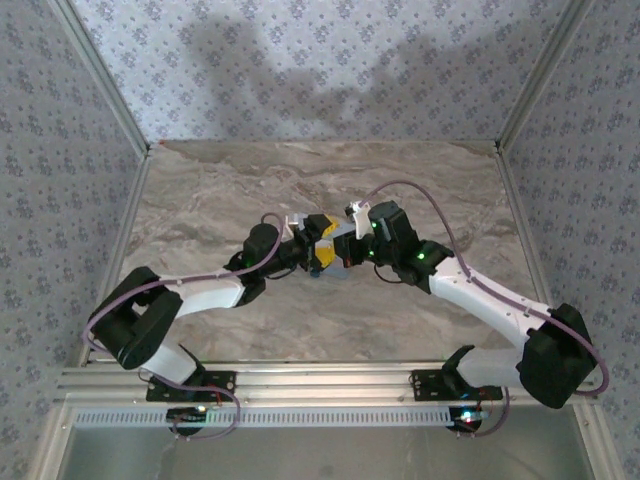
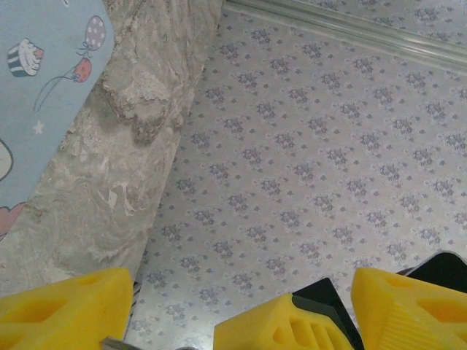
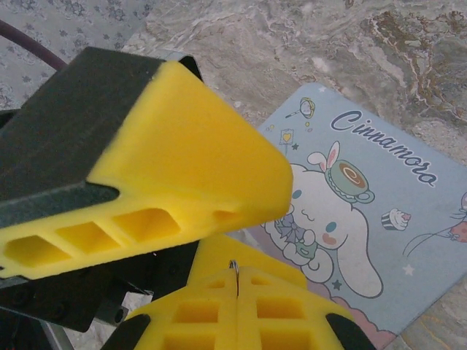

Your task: Unlock a padlock with a key

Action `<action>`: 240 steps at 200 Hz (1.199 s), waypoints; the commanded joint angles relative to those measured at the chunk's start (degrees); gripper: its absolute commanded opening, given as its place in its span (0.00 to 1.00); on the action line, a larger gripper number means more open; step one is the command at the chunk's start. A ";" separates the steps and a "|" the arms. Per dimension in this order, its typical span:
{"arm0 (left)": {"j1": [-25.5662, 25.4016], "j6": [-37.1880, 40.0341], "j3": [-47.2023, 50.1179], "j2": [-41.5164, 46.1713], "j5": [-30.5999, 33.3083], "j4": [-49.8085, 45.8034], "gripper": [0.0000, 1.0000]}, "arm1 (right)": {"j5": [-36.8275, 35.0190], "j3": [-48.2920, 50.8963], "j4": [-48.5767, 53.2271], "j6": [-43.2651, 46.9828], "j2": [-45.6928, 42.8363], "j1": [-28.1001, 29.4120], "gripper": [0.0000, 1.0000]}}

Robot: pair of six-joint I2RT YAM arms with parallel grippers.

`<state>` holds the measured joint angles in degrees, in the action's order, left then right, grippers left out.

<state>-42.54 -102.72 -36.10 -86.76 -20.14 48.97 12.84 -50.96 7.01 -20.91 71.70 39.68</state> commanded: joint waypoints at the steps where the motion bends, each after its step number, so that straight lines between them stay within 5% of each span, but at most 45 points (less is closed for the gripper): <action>1: -0.34 -1.26 1.07 -0.11 0.96 4.50 0.73 | -1.01 -1.31 -0.01 0.95 -0.21 0.40 0.00; 42: -0.32 -2.83 2.28 -1.43 1.71 9.07 0.58 | -1.27 -0.81 0.51 0.95 -0.60 0.40 0.00; 114: -0.34 -1.21 2.34 -0.34 2.29 6.05 0.48 | -2.21 -0.35 1.16 1.04 -1.49 0.40 0.00; 240: -0.33 -0.26 2.17 0.35 2.69 4.35 0.06 | -1.75 0.73 0.86 0.21 -2.92 -0.28 0.00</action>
<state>-42.48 -103.96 -33.93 -88.16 -17.08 52.53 11.35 -50.85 7.84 -20.91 70.11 39.68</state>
